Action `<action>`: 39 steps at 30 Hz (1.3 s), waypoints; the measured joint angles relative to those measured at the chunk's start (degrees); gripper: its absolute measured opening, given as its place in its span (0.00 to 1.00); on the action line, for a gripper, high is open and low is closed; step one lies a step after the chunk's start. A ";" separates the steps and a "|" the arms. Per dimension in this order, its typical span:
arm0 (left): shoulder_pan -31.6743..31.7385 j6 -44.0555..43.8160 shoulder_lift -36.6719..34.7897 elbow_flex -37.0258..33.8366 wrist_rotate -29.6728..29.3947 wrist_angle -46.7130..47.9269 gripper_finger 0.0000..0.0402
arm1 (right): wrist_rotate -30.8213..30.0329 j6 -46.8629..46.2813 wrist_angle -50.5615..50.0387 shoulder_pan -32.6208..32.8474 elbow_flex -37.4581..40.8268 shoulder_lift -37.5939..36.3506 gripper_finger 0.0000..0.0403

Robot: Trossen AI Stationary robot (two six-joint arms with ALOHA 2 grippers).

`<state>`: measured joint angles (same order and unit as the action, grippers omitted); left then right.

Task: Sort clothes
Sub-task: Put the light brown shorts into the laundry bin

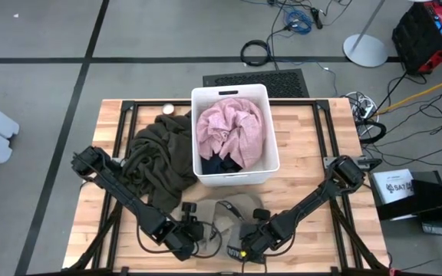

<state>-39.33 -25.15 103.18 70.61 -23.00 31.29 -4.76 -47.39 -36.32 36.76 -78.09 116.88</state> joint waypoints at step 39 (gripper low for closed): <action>3.56 9.17 -2.33 0.04 11.55 -4.42 0.31 | -13.24 15.44 22.79 -11.01 -0.01 -10.99 0.00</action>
<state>-35.77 -15.98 100.84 70.65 -11.46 26.87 -18.01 -31.95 -13.52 25.75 -78.11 105.89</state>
